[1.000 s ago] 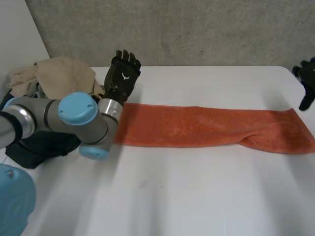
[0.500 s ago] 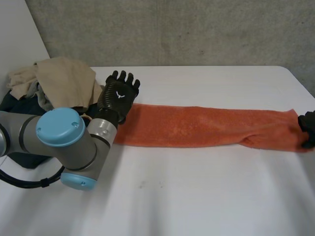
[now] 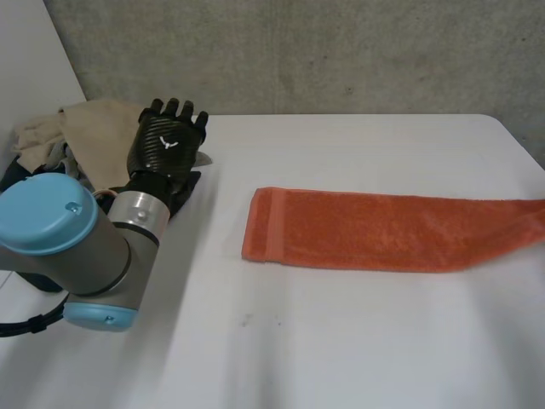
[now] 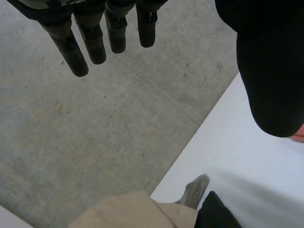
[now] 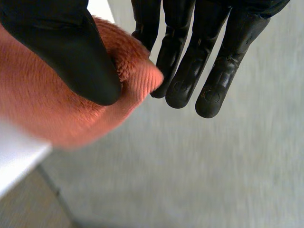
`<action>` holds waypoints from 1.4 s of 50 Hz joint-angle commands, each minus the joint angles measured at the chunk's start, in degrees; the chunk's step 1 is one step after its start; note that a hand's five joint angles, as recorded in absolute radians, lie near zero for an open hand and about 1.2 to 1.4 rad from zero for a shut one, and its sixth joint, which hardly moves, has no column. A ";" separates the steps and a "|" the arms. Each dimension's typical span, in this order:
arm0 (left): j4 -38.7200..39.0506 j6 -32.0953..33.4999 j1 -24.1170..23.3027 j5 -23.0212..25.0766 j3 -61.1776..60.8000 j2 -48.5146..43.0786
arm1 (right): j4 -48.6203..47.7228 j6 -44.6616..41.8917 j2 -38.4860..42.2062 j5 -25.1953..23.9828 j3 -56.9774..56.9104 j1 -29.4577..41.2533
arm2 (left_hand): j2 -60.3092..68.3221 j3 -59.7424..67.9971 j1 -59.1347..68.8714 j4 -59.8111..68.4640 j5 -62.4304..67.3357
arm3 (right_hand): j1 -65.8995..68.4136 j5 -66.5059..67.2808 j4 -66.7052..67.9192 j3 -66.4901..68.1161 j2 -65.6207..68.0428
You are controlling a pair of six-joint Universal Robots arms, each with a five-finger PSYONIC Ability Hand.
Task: Fold the laundry.
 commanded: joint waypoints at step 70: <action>-2.73 -7.95 -6.18 -2.95 6.25 -1.38 | 5.59 15.71 -0.27 1.69 0.33 40.32 | -1.87 -2.28 -0.95 -1.67 -2.85 | 23.53 13.30 11.81 12.18 12.35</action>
